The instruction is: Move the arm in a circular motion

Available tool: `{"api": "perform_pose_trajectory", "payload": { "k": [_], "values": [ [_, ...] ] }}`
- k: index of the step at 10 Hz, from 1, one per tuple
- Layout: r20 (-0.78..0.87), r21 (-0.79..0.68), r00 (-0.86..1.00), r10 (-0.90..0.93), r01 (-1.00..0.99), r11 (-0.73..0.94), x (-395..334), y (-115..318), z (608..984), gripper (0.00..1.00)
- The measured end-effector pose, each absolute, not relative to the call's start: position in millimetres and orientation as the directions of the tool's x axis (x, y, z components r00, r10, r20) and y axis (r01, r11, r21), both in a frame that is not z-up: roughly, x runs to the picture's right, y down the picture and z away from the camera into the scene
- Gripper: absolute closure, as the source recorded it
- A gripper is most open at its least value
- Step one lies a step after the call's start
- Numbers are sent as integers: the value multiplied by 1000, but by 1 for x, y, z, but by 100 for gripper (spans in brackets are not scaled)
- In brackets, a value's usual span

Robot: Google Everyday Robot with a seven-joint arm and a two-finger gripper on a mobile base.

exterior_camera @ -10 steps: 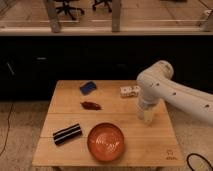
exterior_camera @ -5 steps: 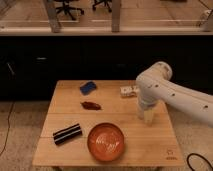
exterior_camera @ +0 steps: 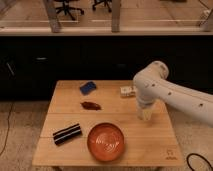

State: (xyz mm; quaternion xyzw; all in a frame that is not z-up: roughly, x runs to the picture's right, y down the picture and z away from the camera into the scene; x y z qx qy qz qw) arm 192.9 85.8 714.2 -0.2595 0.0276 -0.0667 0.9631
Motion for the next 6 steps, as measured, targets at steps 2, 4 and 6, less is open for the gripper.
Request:
{"api": "perform_pose_trajectory", "payload": {
  "k": [2,4,6],
  "values": [
    [-21,-497,990,-140,111,861,195,81,719,20],
    [-13,-493,989,-146,121,862,190,79,723,20],
    [-16,-489,990,-143,117,865,193,79,724,20]
  ]
}}
